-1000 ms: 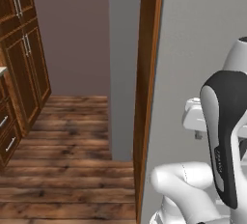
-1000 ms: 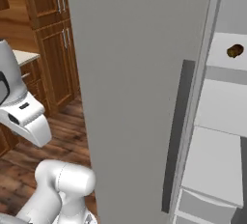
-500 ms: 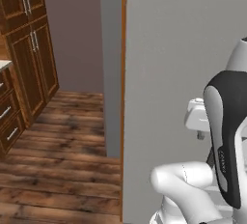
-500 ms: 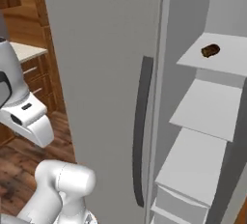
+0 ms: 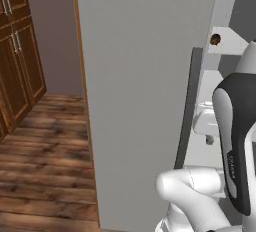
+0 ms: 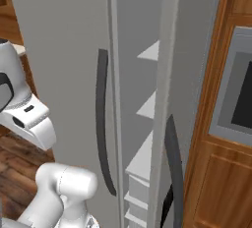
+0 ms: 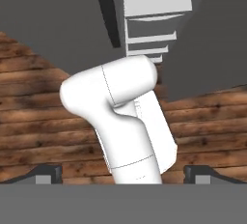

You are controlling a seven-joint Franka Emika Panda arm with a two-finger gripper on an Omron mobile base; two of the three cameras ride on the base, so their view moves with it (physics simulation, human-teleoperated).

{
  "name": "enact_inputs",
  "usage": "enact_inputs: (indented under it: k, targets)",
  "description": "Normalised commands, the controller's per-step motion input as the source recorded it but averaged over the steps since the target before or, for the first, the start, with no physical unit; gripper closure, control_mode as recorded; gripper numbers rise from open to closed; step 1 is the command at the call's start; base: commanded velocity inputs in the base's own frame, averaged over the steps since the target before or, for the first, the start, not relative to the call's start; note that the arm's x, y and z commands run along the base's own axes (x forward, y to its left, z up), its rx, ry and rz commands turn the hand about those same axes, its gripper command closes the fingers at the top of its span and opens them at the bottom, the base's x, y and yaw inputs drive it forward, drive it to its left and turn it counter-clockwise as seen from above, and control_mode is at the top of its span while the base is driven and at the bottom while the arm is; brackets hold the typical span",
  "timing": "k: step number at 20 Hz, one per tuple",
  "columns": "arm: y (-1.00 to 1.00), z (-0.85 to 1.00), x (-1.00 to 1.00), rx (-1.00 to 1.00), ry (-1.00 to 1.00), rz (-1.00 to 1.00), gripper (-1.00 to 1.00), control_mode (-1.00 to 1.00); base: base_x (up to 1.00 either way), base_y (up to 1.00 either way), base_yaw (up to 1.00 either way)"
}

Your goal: Take the sweet potato and cucumber out of the freezer and place them in the tupperware container on the counter. Then put the tupperware containing the vegetables back in the freezer.

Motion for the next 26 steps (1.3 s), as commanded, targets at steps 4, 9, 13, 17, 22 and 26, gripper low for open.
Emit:
enact_inputs:
  k: [4,9,13,17,22,26]
  targets:
    - [0.0,0.0,0.0,0.0,0.0,0.0,-1.0,1.0,0.18,-0.51,-0.15]
    - [0.0,0.0,0.0,0.0,0.0,0.0,-1.0,1.0,0.45,-0.45,-0.16]
    - [0.0,0.0,0.0,0.0,0.0,0.0,-1.0,1.0,0.55,-0.42,-0.18]
    - [0.0,0.0,0.0,0.0,0.0,0.0,-1.0,1.0,0.41,-0.45,-0.23]
    - [0.0,0.0,0.0,0.0,0.0,0.0,-1.0,1.0,0.19,-0.53,-0.3]
    - [0.0,0.0,0.0,0.0,0.0,0.0,-1.0,1.0,0.0,-0.61,-0.31]
